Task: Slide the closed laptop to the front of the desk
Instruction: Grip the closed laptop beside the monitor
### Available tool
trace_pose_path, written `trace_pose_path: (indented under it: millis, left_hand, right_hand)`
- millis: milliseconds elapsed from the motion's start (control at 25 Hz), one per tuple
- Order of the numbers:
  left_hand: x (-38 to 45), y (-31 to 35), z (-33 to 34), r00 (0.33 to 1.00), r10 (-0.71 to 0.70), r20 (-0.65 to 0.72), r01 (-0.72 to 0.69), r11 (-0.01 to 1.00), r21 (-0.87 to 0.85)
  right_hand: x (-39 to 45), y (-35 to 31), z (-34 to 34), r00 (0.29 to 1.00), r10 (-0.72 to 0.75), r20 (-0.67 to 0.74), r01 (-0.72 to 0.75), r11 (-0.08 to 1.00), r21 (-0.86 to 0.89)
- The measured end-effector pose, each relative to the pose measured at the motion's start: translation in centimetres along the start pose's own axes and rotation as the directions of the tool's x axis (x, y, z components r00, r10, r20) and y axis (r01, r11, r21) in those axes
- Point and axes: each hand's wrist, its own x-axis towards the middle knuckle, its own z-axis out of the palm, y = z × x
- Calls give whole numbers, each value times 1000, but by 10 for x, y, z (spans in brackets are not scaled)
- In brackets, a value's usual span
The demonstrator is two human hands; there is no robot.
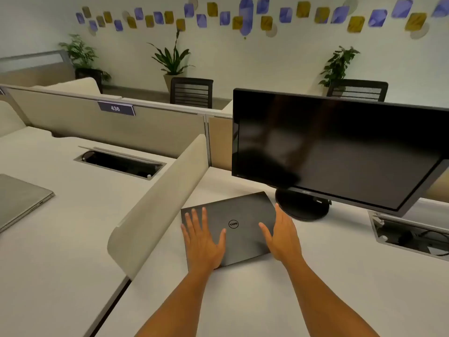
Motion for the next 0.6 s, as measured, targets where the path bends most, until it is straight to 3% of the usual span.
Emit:
trace_pose_path:
  millis: [120, 240, 440, 600]
  left_hand:
    - [-2, -11, 10, 958, -274, 78, 273, 962, 29]
    - [1, -12, 16, 886, -443, 137, 446, 895, 12]
    - [18, 4, 18, 717, -671, 191, 689, 723, -45]
    - [34, 9, 20, 613, -751, 246, 780, 625, -39]
  right_hand:
    - [0, 11, 9, 988, 156, -18, -157, 980, -123]
    - [2, 14, 14, 927, 374, 24, -370, 924, -98]
    - [19, 17, 12, 914, 401, 64, -385, 906, -178]
    - [32, 25, 7, 876, 448, 178, -419, 891, -178]
